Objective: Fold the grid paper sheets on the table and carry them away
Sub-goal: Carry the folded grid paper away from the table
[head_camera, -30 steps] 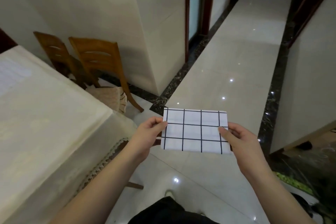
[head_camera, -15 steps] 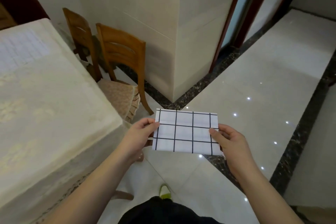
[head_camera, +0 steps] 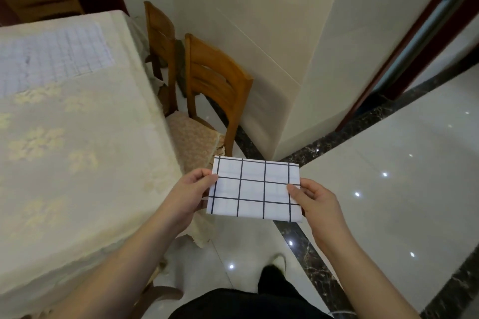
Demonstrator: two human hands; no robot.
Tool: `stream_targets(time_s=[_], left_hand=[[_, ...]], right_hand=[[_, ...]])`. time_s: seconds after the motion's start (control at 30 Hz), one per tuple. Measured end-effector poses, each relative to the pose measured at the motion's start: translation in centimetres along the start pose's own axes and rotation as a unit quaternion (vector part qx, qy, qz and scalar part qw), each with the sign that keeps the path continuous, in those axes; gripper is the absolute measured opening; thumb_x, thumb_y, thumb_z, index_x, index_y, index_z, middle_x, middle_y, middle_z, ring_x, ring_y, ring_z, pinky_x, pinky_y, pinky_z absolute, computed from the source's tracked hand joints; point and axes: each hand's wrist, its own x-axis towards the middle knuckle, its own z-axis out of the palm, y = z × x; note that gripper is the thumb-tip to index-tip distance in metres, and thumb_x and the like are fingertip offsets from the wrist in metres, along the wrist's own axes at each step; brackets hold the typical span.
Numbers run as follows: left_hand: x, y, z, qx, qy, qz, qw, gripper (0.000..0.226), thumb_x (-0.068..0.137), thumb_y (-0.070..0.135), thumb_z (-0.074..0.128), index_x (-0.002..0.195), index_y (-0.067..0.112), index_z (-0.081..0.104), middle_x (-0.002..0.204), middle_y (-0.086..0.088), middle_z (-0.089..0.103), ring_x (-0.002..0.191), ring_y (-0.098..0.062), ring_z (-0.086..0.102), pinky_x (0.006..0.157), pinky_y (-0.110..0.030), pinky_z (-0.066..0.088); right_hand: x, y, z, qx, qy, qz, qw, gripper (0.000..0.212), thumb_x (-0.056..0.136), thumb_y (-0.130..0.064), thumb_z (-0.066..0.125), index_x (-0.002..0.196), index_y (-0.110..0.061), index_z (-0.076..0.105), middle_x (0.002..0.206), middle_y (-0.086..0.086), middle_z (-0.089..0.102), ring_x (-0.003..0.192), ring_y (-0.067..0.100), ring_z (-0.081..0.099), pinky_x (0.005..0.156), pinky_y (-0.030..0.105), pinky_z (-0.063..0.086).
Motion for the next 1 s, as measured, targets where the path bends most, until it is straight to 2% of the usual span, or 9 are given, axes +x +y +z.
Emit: stream_targets(time_s=[0.2,0.33,0.47,0.57,0.63,0.83,0.93,1.0], left_hand=[[4.4,1.4,-0.5,-0.030,0.070,-0.008,0.997,0.014,0.096,0.019,0.055,0.083,0.013,0.058,0.086,-0.011,0.062,0.075,-0.023,0.058,0.063,-0.033,0.048],[6.9,2.8,-0.2,-0.055,0.122,-0.015,0.991,0.015,0.096,0.019,0.056,0.082,0.014,0.056,0.087,-0.013,0.059,0.077,-0.026,0.055,0.068,-0.040,0.044],[8.7,3.6,0.3,-0.083,0.183,-0.022,0.979,0.012,0.097,0.018,0.056,0.093,0.007,0.059,0.089,-0.013,0.066,0.075,-0.024,0.063,0.064,-0.036,0.054],[9.6,3.5,0.3,-0.111,0.227,-0.026,0.967,0.012,0.096,0.018,0.056,0.096,0.006,0.059,0.087,-0.012,0.065,0.073,-0.023,0.062,0.063,-0.035,0.054],[9.7,3.2,0.2,-0.128,0.254,-0.033,0.958,0.011,0.097,0.017,0.056,0.094,0.007,0.059,0.084,-0.009,0.065,0.071,-0.022,0.062,0.061,-0.033,0.054],[9.6,1.0,-2.1,-0.179,0.329,-0.046,0.926,0.011,0.097,0.016,0.056,0.094,0.006,0.059,0.083,-0.010,0.063,0.068,-0.020,0.062,0.056,-0.030,0.054],[9.7,-0.6,-4.1,-0.184,0.367,-0.059,0.910,0.022,0.097,0.022,0.057,0.100,0.000,0.061,0.087,-0.012,0.066,0.072,-0.022,0.063,0.060,-0.032,0.055],[9.7,-1.7,-5.8,-0.179,0.390,-0.063,0.901,0.023,0.097,0.025,0.058,0.105,0.005,0.064,0.094,-0.012,0.071,0.077,-0.023,0.066,0.067,-0.035,0.055]], right_hand=[[9.0,-1.8,2.0,-0.046,-0.077,0.003,0.996,0.017,0.092,-0.013,0.065,0.108,-0.018,0.070,0.092,-0.003,0.077,0.085,0.014,0.074,0.074,0.030,0.059],[14.7,-3.9,3.2,-0.073,-0.146,-0.002,0.987,0.015,0.093,-0.014,0.064,0.103,-0.024,0.069,0.093,-0.004,0.077,0.085,0.013,0.074,0.072,0.029,0.059],[19.4,-5.6,4.5,-0.119,-0.208,0.000,0.971,0.015,0.094,-0.022,0.064,0.107,-0.028,0.066,0.096,-0.006,0.076,0.085,0.010,0.074,0.072,0.030,0.061],[22.4,-6.3,6.0,-0.150,-0.257,0.015,0.955,0.020,0.094,-0.025,0.064,0.114,-0.027,0.065,0.101,-0.005,0.075,0.087,0.010,0.073,0.077,0.033,0.061],[23.8,-6.6,7.3,-0.168,-0.289,0.032,0.942,0.023,0.094,-0.027,0.063,0.117,-0.025,0.065,0.103,-0.005,0.075,0.089,0.010,0.073,0.079,0.032,0.061],[25.8,-6.0,12.5,-0.189,-0.372,0.065,0.907,0.022,0.095,-0.021,0.062,0.116,-0.020,0.065,0.102,-0.004,0.075,0.087,0.009,0.073,0.068,0.022,0.058],[25.8,-5.0,15.6,-0.201,-0.392,0.080,0.894,0.021,0.094,-0.016,0.062,0.115,-0.016,0.066,0.103,0.001,0.075,0.090,0.013,0.073,0.069,0.023,0.059],[25.3,-4.2,17.6,-0.212,-0.404,0.088,0.886,0.020,0.094,-0.013,0.062,0.114,-0.013,0.066,0.104,0.004,0.075,0.093,0.017,0.073,0.073,0.026,0.060]])
